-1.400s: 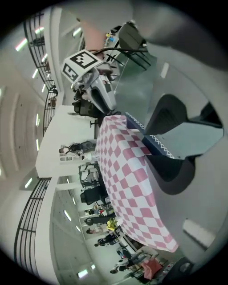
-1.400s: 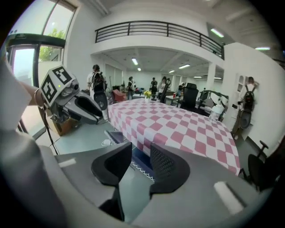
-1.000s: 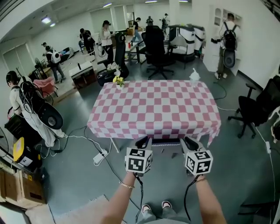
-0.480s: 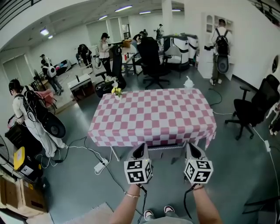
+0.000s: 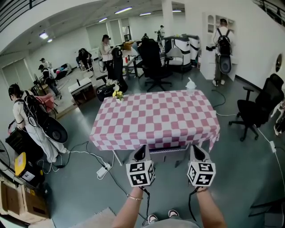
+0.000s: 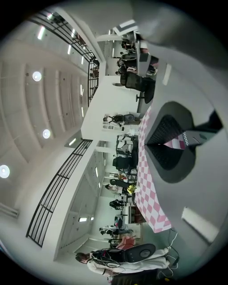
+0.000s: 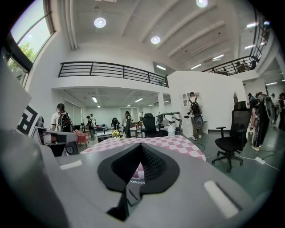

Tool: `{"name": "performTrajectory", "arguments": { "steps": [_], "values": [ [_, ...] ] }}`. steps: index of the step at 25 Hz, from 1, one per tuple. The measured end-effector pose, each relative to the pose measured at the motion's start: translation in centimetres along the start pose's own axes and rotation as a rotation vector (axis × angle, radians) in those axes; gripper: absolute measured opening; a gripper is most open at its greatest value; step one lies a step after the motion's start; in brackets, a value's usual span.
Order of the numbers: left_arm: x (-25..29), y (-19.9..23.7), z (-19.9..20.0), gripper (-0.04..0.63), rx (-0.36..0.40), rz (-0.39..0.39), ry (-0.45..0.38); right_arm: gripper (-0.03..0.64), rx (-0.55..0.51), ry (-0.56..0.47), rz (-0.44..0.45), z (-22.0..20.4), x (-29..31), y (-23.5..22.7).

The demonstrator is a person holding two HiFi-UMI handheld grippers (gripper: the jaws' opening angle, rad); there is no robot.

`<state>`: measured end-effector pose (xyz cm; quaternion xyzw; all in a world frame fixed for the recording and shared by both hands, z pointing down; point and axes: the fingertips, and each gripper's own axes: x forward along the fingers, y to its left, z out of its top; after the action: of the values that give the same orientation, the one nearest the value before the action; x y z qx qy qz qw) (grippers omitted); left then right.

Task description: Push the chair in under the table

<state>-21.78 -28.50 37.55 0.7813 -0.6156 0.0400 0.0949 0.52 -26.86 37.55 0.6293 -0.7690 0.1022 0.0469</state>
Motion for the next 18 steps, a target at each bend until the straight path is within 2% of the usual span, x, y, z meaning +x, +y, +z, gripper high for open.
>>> {"name": "performTrajectory", "arguments": {
  "steps": [18],
  "values": [
    [-0.4,2.1,-0.8,0.001,-0.014,0.048,0.012,0.008,0.014,0.016,0.02,0.3,0.6,0.6]
  ]
}}
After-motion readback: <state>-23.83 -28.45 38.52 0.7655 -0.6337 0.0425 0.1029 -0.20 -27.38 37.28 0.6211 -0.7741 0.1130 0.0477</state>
